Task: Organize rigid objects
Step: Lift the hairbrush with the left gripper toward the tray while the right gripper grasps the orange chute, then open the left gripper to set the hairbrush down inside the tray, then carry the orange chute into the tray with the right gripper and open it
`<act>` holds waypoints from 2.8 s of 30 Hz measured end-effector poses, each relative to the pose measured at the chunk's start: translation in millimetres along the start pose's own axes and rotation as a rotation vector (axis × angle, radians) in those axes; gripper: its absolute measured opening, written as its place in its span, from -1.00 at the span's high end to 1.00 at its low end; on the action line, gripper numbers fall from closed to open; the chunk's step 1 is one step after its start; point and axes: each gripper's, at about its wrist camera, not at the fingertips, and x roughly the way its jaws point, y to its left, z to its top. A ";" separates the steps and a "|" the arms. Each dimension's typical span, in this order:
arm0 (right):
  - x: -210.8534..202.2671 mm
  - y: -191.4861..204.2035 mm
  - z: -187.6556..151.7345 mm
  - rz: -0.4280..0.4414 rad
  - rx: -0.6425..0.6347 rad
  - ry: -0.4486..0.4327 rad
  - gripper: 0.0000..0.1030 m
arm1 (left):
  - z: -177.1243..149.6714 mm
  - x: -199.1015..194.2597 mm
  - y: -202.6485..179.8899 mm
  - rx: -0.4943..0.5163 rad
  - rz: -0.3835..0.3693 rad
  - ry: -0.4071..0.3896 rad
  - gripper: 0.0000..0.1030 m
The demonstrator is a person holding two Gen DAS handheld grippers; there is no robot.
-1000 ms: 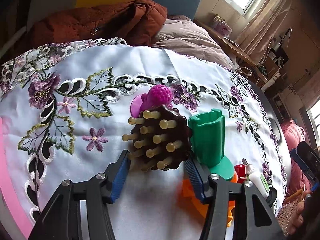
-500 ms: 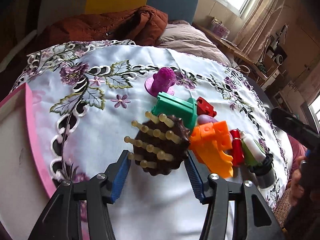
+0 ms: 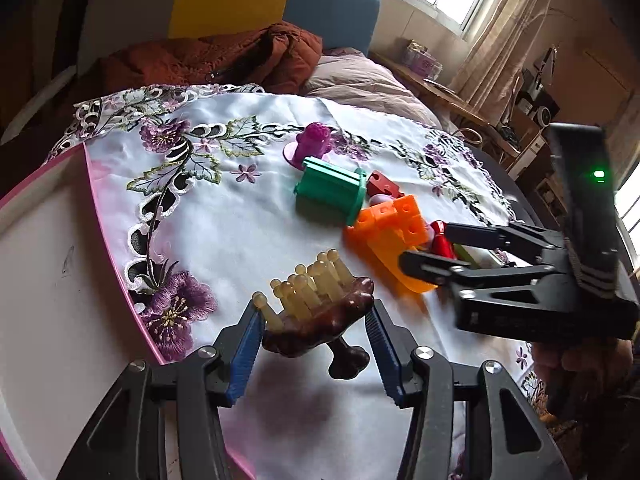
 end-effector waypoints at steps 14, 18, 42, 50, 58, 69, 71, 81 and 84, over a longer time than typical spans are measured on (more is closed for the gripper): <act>8.5 28.5 -11.9 0.212 -0.073 0.088 0.49 | -12.0 -56.0 15.3 -0.060 -0.051 -0.094 -0.02; 10.2 35.5 -14.3 0.204 -0.112 0.097 0.49 | -11.5 -75.4 32.9 -0.101 -0.032 -0.137 -0.02; 12.9 33.5 -12.4 0.112 -0.139 0.078 0.48 | -1.6 -77.7 227.2 -0.384 0.443 -0.116 -0.09; 14.0 35.5 -12.4 0.095 -0.144 0.078 0.48 | -24.4 -120.2 195.7 -0.366 0.486 -0.220 -0.28; 12.9 41.0 -13.2 0.049 -0.174 0.060 0.48 | -46.6 -130.9 147.6 -0.310 0.451 -0.217 -0.28; -3.6 55.3 -11.6 0.034 -0.151 0.005 0.49 | -61.7 -140.3 118.3 -0.244 0.487 -0.218 -0.28; -9.3 65.0 -10.1 0.046 -0.147 -0.013 0.49 | -64.0 -144.3 118.6 -0.240 0.495 -0.222 -0.28; -34.7 150.2 17.9 0.175 -0.223 -0.102 0.48 | -77.1 -155.0 137.5 -0.293 0.502 -0.219 -0.28; -34.7 181.8 24.5 0.201 -0.270 -0.109 0.48 | -84.3 -159.5 146.7 -0.321 0.510 -0.222 -0.28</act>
